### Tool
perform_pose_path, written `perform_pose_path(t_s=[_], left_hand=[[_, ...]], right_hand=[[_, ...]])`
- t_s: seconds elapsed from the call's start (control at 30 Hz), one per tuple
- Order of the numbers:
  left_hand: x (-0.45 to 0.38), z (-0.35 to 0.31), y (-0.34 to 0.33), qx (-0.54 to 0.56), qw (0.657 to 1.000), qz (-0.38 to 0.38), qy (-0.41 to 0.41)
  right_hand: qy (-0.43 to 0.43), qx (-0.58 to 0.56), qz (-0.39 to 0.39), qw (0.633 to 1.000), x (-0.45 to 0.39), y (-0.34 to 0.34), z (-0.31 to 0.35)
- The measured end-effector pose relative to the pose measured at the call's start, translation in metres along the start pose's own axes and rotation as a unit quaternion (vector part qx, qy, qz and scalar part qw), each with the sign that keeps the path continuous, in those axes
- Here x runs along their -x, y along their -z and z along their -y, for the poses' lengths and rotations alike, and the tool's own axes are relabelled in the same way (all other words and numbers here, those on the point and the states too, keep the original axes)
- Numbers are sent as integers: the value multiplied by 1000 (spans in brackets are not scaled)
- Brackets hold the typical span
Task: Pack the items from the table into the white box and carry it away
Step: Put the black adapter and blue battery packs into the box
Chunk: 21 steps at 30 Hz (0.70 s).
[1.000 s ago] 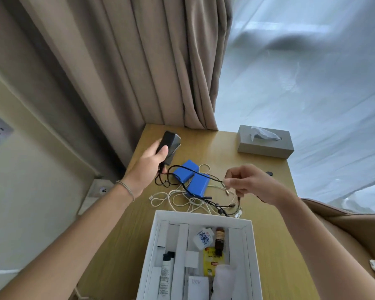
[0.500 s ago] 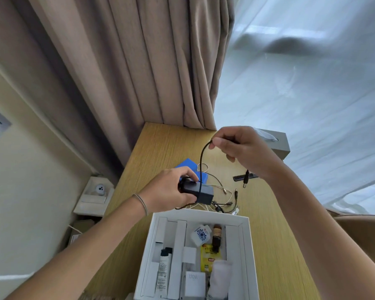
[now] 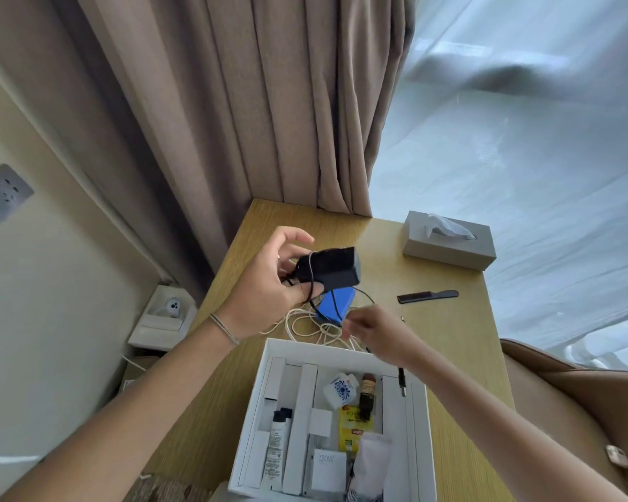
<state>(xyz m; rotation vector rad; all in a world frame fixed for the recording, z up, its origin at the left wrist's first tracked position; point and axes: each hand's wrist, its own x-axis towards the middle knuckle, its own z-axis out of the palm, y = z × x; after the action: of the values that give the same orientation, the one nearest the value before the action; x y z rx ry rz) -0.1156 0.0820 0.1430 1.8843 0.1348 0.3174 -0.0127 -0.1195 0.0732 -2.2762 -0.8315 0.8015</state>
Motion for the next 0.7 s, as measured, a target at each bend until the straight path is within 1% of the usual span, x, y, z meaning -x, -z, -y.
perform_pose_path(t_s=[0.07,0.1,0.17,0.2,0.27,0.33,0.4,0.47,0.57,0.63,0.7], left_hand=[[-1,9,1,-65,996,-57,20],[0,13,0,-95,992,-73,33],[3,21,-1,-151,984,-72,55],[5,24,-2,-179,980,-56,61],[11,27,-4,-217,974,0,58],[16,25,-7,-208,974,78,51],[18,18,-10,-194,969,149,47],[19,10,-10,-178,965,188,34],[21,3,-6,-78,976,200,42],[23,3,-2,4,981,189,51],[26,6,0,83,980,164,71]], right_hand=[[29,58,37,997,12,-6,10],[43,86,48,994,19,-5,17],[73,140,56,986,32,3,33],[87,167,51,981,37,10,41],[111,225,17,968,42,27,55],[140,281,-37,949,40,43,63],[168,287,-76,940,32,54,66],[172,241,-89,951,23,61,59],[129,123,-77,981,11,54,40],[82,-11,-55,995,12,35,29],[23,-151,-38,987,19,9,21]])
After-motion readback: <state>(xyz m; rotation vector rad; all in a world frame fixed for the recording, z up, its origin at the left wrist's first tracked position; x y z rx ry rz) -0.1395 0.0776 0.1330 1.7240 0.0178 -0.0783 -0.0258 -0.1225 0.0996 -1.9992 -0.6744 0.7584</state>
